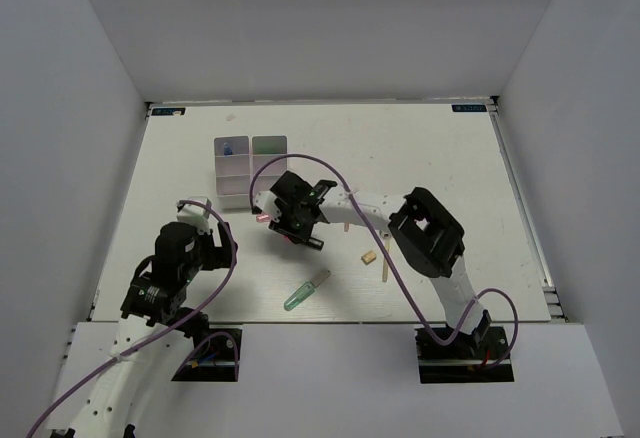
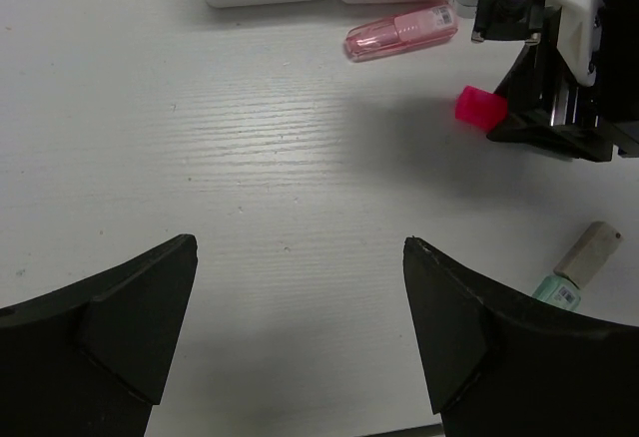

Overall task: Sort the stationery into containers
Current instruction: Pick up the pen from the center of the board, then place the pen in the storage box.

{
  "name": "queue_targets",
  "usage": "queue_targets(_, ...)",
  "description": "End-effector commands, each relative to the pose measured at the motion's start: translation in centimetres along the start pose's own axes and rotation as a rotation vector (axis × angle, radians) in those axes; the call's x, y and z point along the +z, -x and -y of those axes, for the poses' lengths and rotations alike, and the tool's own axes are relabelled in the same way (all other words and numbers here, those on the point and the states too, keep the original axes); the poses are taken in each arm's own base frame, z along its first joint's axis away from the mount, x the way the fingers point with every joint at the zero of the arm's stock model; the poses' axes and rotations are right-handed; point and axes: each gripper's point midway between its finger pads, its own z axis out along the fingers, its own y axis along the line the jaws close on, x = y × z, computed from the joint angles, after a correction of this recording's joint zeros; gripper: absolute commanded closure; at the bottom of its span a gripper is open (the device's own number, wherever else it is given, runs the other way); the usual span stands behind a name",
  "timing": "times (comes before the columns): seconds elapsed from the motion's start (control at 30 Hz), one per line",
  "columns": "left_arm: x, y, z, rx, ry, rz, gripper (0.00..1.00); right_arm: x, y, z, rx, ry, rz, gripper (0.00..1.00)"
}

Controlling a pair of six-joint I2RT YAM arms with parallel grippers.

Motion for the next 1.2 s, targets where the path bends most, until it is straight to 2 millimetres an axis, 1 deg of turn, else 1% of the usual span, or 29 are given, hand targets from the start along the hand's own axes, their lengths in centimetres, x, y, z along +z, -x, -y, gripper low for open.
queue_targets(0.0, 0.0, 0.0, -0.1, 0.000, 0.000, 0.007, 0.06, 1.3, -6.3, -0.7, -0.027, 0.001, -0.199, 0.70)
queue_targets(0.03, 0.0, -0.1, -0.1, -0.002, 0.002, 0.006, 0.06, 1.3, -6.3, -0.9, -0.023, 0.009, -0.198, 0.86)
queue_targets(0.07, 0.0, 0.0, -0.1, -0.003, 0.004, 0.008, 0.06, 1.1, -6.2, -0.9, -0.016, 0.013, -0.197, 0.95)
queue_targets(0.1, 0.0, -0.1, -0.1, -0.003, 0.002, 0.010, 0.06, 0.8, -5.9, -1.1, -0.016, 0.020, -0.188, 1.00)
queue_targets(0.13, -0.1, 0.0, -0.1, -0.003, 0.002, 0.013, 0.06, 0.4, -5.6, -1.8, -0.006, 0.064, -0.177, 1.00)
queue_targets(0.17, -0.1, 0.0, -0.2, -0.004, 0.005, 0.015, 0.06, -0.4, -5.0, -1.9, 0.000, 0.070, -0.167, 1.00)
queue_targets(0.2, -0.1, 0.1, -0.2, -0.005, 0.010, 0.021, 0.06, -1.2, -5.0, -2.6, 0.006, 0.104, -0.176, 1.00)
queue_targets(0.27, -0.2, 0.1, -0.3, -0.006, 0.013, 0.024, 0.06, -3.9, -3.3, -4.0, -0.008, 0.174, -0.116, 1.00)
queue_targets(0.33, -0.2, 0.2, -0.3, -0.007, 0.014, 0.029, 0.06, -5.4, -2.5, -4.2, -0.042, 0.190, -0.070, 1.00)
queue_targets(0.37, -0.2, 0.3, -0.4, -0.007, 0.017, 0.031, 0.06, -7.7, -0.8, -3.8, -0.079, 0.156, -0.003, 1.00)
queue_targets(0.4, -0.2, 0.2, -0.4, -0.007, 0.017, 0.030, 0.06, -8.2, 0.5, -3.1, -0.101, 0.128, 0.051, 1.00)
queue_targets(0.43, -0.2, 0.3, -0.4, -0.010, 0.019, 0.035, 0.06, -9.6, 2.0, -2.6, -0.144, 0.101, 0.105, 1.00)
queue_targets(0.47, -0.2, 0.2, -0.5, -0.009, 0.021, 0.029, 0.06, -10.7, 3.5, -1.3, -0.187, 0.035, 0.157, 1.00)
queue_targets(0.53, -0.1, 0.1, -0.5, -0.008, 0.022, 0.026, 0.06, -12.1, 6.5, 0.3, -0.277, -0.045, 0.258, 1.00)
queue_targets(0.57, -0.2, 0.3, -0.5, -0.008, 0.021, 0.031, 0.06, -12.5, 7.2, 0.8, -0.294, -0.064, 0.283, 1.00)
queue_targets(0.6, -0.1, 0.1, -0.5, -0.005, 0.023, 0.024, 0.06, -13.4, 9.0, 2.0, -0.305, -0.101, 0.325, 1.00)
queue_targets(0.67, 0.0, 0.0, -0.6, -0.004, 0.027, 0.021, 0.06, -14.0, 10.6, 2.5, -0.323, -0.105, 0.369, 1.00)
queue_targets(0.77, 0.0, 0.0, -0.6, -0.005, 0.031, 0.016, 0.06, -15.3, 14.3, 4.7, -0.346, -0.145, 0.492, 1.00)
queue_targets(0.8, 0.1, -0.1, -0.7, -0.005, 0.033, 0.013, 0.06, -15.2, 15.3, 5.5, -0.352, -0.163, 0.530, 1.00)
queue_targets(0.83, 0.0, 0.1, -0.7, -0.005, 0.035, 0.017, 0.06, -15.9, 16.5, 6.5, -0.375, -0.196, 0.581, 1.00)
queue_targets(0.87, 0.1, 0.0, -0.7, -0.003, 0.034, 0.015, 0.06, -16.0, 17.0, 6.6, -0.387, -0.197, 0.603, 1.00)
queue_targets(0.93, 0.1, 0.0, -0.7, -0.002, 0.036, 0.014, 0.06, -16.4, 19.2, 7.8, -0.432, -0.221, 0.714, 1.00)
queue_targets(0.97, 0.1, -0.1, -0.7, -0.002, 0.034, 0.010, 0.06, -17.1, 20.4, 8.0, -0.464, -0.231, 0.772, 1.00)
queue_targets(1.0, 0.1, 0.0, -0.7, -0.002, 0.033, 0.013, 0.06, -17.0, 20.8, 8.1, -0.476, -0.226, 0.799, 1.00)
queue_targets(1.03, 0.1, -0.1, -0.7, 0.000, 0.035, 0.009, 0.06, -16.2, 20.8, 8.9, -0.482, -0.213, 0.816, 1.00)
queue_targets(1.07, 0.1, -0.1, -0.7, 0.001, 0.034, 0.009, 0.06, -16.9, 22.2, 9.3, -0.515, -0.240, 0.884, 1.00)
queue_targets(1.1, 0.1, -0.1, -0.7, -0.002, 0.035, 0.012, 0.06, -17.5, 22.4, 9.6, -0.531, -0.224, 0.924, 1.00)
queue_targets(1.13, 0.1, 0.0, -0.7, -0.002, 0.033, 0.013, 0.06, -16.1, 22.2, 9.8, -0.534, -0.192, 0.933, 1.00)
queue_targets(1.17, 0.1, -0.1, -0.7, -0.002, 0.033, 0.011, 0.06, -17.2, 23.2, 10.7, -0.559, -0.235, 0.996, 1.00)
